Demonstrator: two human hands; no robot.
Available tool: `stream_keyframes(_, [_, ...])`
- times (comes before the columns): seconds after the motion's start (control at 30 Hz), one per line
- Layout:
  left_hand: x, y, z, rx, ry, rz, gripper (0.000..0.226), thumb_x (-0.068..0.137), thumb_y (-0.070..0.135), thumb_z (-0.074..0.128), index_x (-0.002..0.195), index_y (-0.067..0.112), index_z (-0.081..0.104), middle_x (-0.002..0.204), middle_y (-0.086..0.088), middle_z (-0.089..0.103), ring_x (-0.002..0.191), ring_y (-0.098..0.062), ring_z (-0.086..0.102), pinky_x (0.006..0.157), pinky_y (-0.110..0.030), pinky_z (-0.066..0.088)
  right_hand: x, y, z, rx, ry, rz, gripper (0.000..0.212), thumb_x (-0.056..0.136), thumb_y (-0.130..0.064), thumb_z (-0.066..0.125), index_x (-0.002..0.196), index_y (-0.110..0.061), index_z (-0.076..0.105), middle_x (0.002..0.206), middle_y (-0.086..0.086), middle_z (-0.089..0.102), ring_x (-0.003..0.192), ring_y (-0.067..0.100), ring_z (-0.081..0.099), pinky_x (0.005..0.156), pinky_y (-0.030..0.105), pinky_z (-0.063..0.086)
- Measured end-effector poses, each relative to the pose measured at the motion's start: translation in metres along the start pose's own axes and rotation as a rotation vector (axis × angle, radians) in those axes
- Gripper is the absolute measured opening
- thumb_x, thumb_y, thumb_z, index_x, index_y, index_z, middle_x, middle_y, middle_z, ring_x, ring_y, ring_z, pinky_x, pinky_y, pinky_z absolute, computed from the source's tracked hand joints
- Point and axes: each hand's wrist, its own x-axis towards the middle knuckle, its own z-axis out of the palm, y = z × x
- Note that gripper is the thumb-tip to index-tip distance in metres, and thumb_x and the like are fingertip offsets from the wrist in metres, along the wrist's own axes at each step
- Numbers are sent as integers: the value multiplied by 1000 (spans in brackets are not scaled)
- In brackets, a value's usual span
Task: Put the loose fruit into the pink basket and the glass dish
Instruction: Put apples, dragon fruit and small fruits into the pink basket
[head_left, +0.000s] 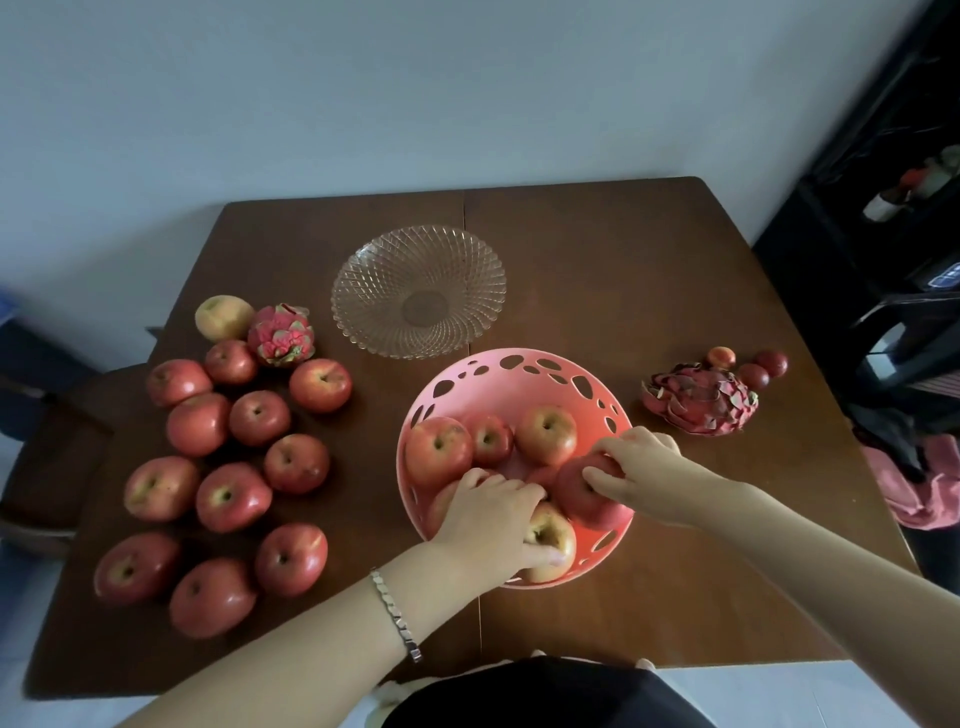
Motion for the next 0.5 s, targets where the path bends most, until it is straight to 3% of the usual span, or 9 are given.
stream_keyframes(0.2, [-2, -3, 3, -34, 25, 6, 60, 83, 56, 53, 132, 22, 47, 129, 3, 56, 123, -18, 44, 110, -32, 19, -5, 2, 13, 74, 29, 37, 43, 91, -49, 37, 113, -15, 51, 111, 7, 50, 111, 27, 42, 99, 35, 33])
stream_keyframes(0.3, [-3, -3, 4, -36, 36, 10, 59, 84, 55, 53, 132, 22, 47, 130, 3, 56, 123, -18, 45, 110, -33, 19, -7, 5, 9, 153, -63, 19, 60, 74, -64, 48, 124, -32, 42, 114, -2, 51, 110, 26, 46, 97, 41, 42])
stream_keyframes(0.4, [-4, -2, 4, -9, 47, 12, 60, 84, 56, 51, 133, 22, 46, 132, 3, 55, 124, -18, 44, 110, -31, 19, -8, 9, 2, 87, -188, -87, 83, 63, -51, 64, 130, -60, 15, 129, -19, 37, 116, 27, 39, 97, 42, 43])
stream_keyframes(0.5, [-4, -2, 4, 5, 55, 14, 61, 84, 57, 52, 133, 22, 46, 131, 3, 56, 123, -18, 44, 109, -31, 19, -6, 4, -3, -57, -146, -164, 86, 61, -43, 70, 129, -58, 19, 124, -20, 37, 110, 25, 38, 93, 36, 42])
